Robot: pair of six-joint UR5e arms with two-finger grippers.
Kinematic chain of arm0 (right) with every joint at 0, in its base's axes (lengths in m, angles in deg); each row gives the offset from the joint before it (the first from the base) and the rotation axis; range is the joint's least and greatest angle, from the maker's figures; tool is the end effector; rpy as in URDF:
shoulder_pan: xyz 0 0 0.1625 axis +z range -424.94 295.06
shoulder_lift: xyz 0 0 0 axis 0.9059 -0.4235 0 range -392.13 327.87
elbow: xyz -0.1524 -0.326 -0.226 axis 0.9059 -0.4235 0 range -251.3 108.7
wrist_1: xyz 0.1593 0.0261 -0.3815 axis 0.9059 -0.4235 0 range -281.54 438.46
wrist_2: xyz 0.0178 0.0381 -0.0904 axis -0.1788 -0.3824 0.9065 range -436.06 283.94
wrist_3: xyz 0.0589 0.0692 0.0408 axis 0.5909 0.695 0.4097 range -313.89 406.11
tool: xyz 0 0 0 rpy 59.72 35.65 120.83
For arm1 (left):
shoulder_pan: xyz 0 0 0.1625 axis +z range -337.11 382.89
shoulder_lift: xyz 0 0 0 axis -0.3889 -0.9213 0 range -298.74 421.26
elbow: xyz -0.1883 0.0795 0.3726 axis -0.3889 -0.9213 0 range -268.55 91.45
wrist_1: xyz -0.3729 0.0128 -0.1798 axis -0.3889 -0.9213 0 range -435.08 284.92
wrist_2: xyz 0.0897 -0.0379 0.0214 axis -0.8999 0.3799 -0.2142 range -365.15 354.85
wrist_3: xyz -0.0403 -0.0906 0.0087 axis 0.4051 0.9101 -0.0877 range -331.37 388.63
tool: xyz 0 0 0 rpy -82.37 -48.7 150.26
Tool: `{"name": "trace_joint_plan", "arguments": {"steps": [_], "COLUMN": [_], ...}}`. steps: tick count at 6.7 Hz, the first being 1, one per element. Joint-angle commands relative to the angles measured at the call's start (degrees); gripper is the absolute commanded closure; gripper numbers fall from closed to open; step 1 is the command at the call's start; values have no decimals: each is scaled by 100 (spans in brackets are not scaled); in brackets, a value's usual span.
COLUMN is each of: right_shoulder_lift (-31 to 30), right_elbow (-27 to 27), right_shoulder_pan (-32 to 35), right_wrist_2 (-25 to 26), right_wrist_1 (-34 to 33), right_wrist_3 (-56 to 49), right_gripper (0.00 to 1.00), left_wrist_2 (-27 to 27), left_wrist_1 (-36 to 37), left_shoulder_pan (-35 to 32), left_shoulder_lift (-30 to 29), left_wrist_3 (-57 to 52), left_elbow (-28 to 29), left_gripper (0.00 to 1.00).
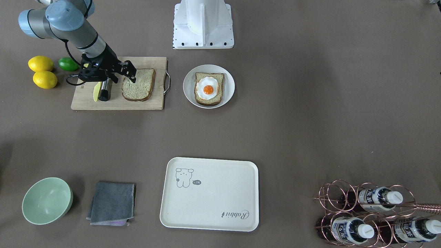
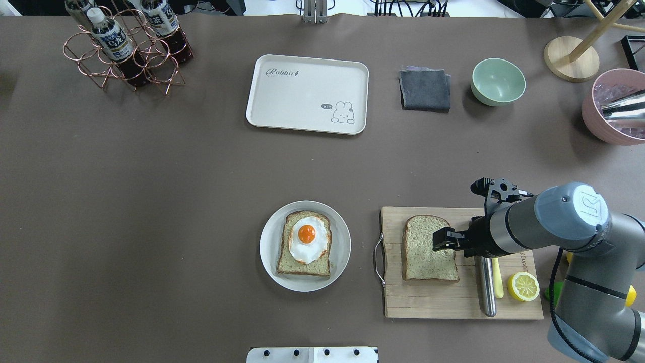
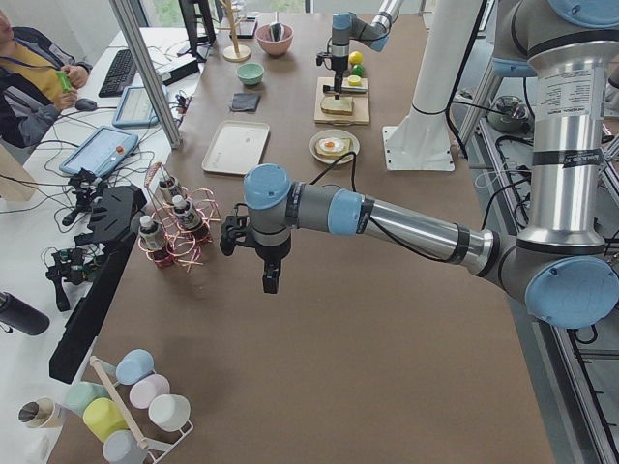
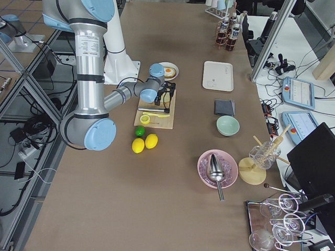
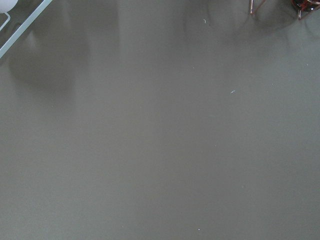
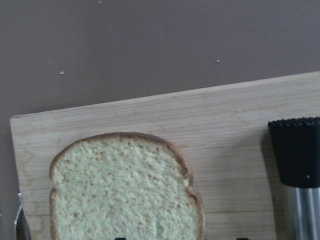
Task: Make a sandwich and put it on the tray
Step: 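Lower the right gripper and grasp the bread slice's edge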
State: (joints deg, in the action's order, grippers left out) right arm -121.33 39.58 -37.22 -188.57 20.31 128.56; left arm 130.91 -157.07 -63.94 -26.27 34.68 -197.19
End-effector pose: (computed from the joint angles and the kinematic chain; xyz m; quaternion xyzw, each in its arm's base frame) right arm -0.4016 -0.3185 0.4170 -0.0323 -0.4738 0.0668 0.8775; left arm -0.0356 -0.4695 0.5321 0.0339 0.3942 0.0048 0.9184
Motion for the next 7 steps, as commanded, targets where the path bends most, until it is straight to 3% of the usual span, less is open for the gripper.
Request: {"name": "trace_joint_plan", "arguments": {"steps": [1,2,3,5,7], "right_shoulder_lift": [8,8,8,34,35], "right_elbow": [-31,-31,-31,4,187], "right_shoulder_pan": [-30,-30,-39,-39,5], "right_wrist_2": [62,62,62,54,-7], "right_wrist_1": [14,5,14,5,14], "right_wrist_3": [0,0,0,0,0], "right_gripper": [44,64,70,100,100], "left_wrist_2": [0,0,0,0,0], "left_wrist_1": [-1,-1,-1,-1,-140], "left_shoulder_pan": [0,0,0,-9,-9], "left_shoulder_lift": [17,17,17,26,114], "left_wrist_3": [-7,-7,-16,-25,1], "left_elbow": [1,1,1,27,36], "left_gripper": [2,2,2,2,2]}}
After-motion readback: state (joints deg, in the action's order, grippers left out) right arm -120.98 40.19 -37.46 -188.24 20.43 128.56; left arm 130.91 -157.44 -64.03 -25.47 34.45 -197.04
